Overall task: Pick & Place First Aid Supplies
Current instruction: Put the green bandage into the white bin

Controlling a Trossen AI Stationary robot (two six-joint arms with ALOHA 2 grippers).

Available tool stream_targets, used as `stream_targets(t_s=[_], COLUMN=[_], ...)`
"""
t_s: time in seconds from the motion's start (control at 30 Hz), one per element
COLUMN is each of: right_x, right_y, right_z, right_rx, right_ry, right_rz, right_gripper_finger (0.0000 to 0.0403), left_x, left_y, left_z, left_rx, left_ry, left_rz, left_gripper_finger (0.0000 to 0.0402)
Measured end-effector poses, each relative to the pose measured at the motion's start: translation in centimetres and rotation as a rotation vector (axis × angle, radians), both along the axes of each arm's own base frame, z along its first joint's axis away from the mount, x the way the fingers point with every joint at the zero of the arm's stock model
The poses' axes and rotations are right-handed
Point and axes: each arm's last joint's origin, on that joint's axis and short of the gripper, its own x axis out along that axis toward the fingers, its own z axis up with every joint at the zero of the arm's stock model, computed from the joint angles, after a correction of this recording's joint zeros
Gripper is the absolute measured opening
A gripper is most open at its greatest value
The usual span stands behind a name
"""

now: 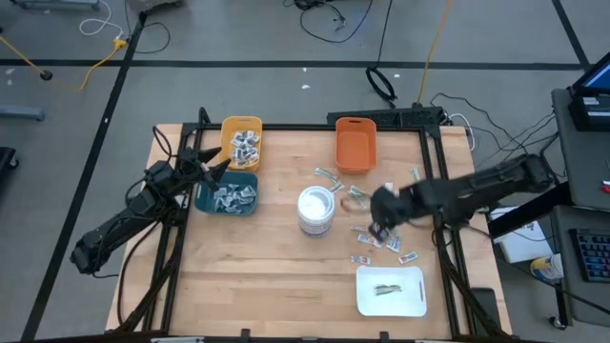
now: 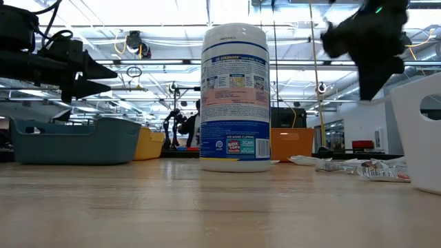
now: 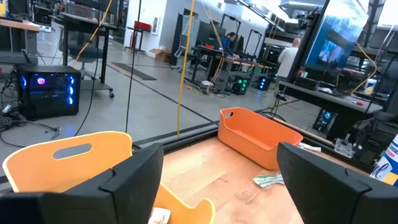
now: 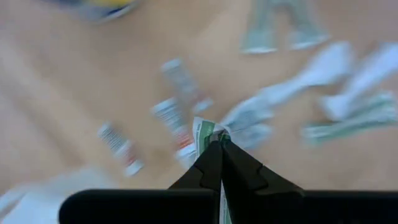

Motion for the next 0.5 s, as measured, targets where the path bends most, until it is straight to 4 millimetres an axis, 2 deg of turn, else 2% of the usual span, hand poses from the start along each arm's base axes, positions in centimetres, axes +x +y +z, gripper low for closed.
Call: stream_targets(t_s=[0.13, 0.27, 0.5], right_x=[-0.3, -1.1, -2.8], right_y=[4.1, 7.5, 11.0], right_z=[0.3, 0.5, 0.7], right_rx=[0.026, 0.056, 0.095], right_ry=[-0.089, -0.158, -0.197], right_rz=[0.19, 0.386, 0.629], right_gripper_finger=[0.0, 0.0, 0.0], left_x=[0.0, 0.0, 0.0], left_y=[0.0, 0.0, 0.0], left_z=[0.0, 0.0, 0.0], left_rx=[0.0, 0.0, 0.0], left_ry=[0.0, 0.0, 0.0], left_rz=[0.0, 0.0, 0.001], left_gripper_finger=[0.0308, 0.0303, 0.0315])
